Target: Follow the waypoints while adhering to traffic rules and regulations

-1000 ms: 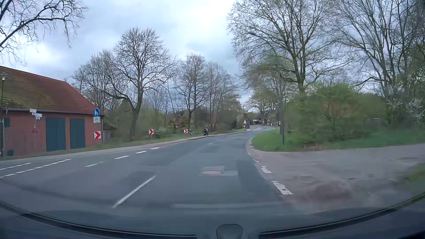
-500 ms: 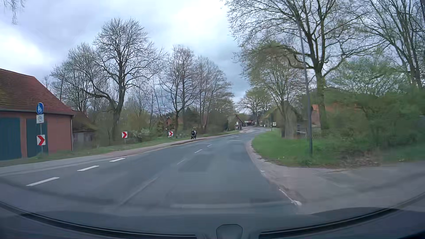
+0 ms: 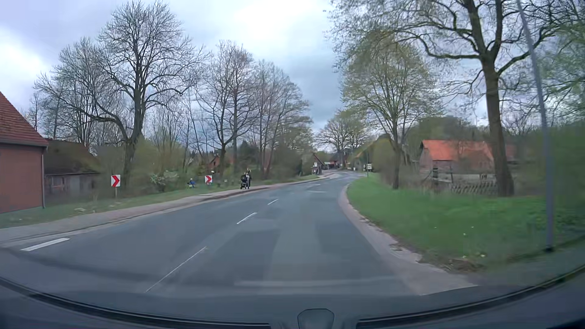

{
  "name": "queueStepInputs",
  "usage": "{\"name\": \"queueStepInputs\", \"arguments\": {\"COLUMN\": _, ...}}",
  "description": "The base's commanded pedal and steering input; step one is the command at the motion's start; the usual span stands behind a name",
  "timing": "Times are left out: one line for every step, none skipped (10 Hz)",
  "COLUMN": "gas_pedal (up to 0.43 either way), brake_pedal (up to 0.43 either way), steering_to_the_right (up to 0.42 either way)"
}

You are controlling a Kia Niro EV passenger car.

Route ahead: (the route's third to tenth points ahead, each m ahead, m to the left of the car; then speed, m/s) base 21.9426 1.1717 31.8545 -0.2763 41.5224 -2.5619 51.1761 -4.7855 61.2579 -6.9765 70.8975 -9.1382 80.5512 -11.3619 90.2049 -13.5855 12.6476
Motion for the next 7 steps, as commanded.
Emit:
{"name": "queueStepInputs", "arguments": {"gas_pedal": 0.028, "brake_pedal": 0.000, "steering_to_the_right": 0.025}}
{"name": "queueStepInputs", "arguments": {"gas_pedal": 0.028, "brake_pedal": 0.000, "steering_to_the_right": 0.024}}
{"name": "queueStepInputs", "arguments": {"gas_pedal": 0.028, "brake_pedal": 0.000, "steering_to_the_right": 0.024}}
{"name": "queueStepInputs", "arguments": {"gas_pedal": 0.028, "brake_pedal": 0.000, "steering_to_the_right": 0.025}}
{"name": "queueStepInputs", "arguments": {"gas_pedal": 0.028, "brake_pedal": 0.000, "steering_to_the_right": 0.026}}
{"name": "queueStepInputs", "arguments": {"gas_pedal": 0.028, "brake_pedal": 0.000, "steering_to_the_right": 0.027}}
{"name": "queueStepInputs", "arguments": {"gas_pedal": 0.028, "brake_pedal": 0.000, "steering_to_the_right": 0.028}}
